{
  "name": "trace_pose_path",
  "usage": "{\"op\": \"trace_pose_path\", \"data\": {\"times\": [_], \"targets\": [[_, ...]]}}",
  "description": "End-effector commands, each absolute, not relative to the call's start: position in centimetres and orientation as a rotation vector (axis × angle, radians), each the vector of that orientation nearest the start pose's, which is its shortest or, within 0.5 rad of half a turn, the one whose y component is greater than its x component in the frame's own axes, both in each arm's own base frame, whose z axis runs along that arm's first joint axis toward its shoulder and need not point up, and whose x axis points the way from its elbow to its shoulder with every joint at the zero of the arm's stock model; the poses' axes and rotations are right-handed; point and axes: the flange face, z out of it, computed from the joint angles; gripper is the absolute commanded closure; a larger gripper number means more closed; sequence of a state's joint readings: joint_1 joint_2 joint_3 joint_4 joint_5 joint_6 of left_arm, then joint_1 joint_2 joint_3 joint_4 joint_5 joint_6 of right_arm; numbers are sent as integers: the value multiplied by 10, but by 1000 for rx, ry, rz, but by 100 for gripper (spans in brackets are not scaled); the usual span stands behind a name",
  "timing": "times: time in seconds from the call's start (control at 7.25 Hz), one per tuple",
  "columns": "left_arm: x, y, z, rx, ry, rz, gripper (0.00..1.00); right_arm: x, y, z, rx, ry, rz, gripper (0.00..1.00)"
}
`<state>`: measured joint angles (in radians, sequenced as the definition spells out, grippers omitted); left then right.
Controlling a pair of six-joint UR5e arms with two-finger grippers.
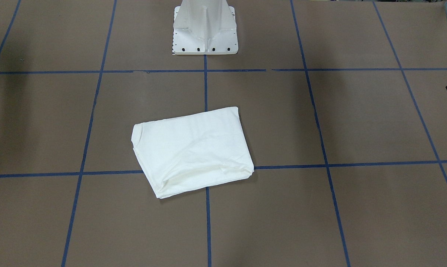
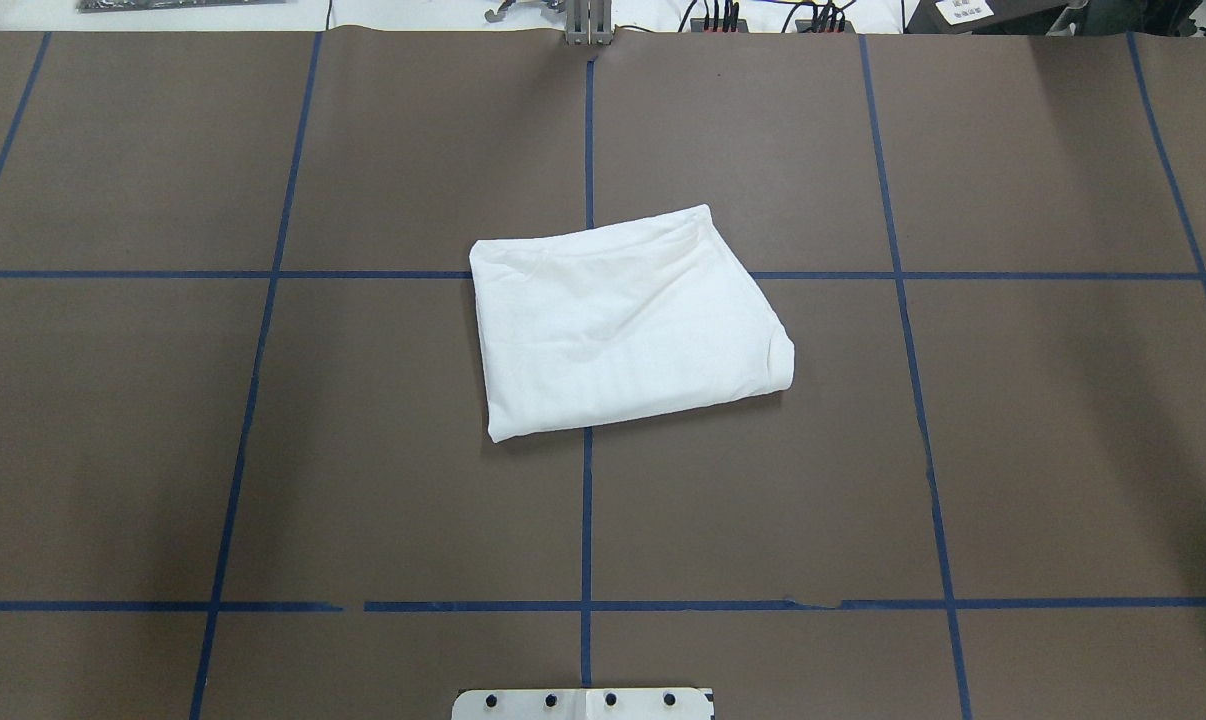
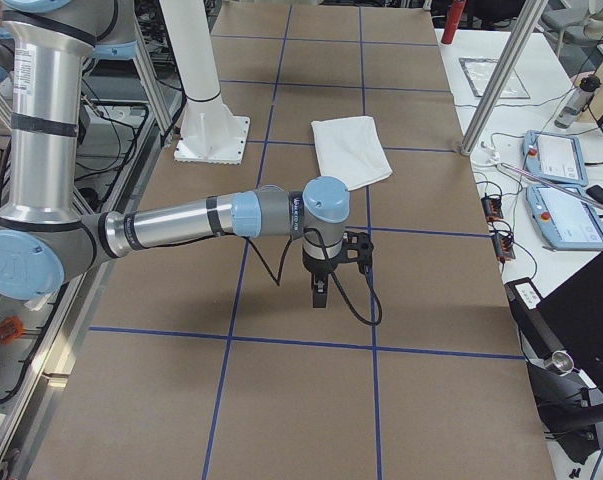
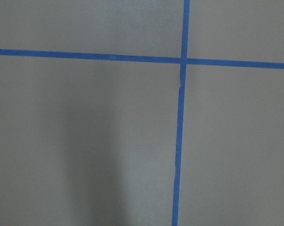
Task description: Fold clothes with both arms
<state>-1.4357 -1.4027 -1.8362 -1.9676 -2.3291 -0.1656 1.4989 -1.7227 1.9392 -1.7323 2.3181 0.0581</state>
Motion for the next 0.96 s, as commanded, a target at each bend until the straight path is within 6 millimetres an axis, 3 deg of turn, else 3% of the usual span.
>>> {"op": "trace_pose_path", "data": {"times": [0.0,0.14,0.41,0.55,0.83], "targets": [[-5,-446,560,356,805,159,0,36,-411,583,-35,-756,-18,0],[-7,-444,558,357,806,157,0,36,-411,582,-32,-754,-22,0],[-12,-439,573,332,797,136,0,35,-413,580,-28,-756,-23,0],[-34,-437,578,339,790,85,0,35,-415,577,-23,-756,-25,0],[-48,-434,585,339,786,53,0,34,-417,577,-22,-767,-24,0]]}}
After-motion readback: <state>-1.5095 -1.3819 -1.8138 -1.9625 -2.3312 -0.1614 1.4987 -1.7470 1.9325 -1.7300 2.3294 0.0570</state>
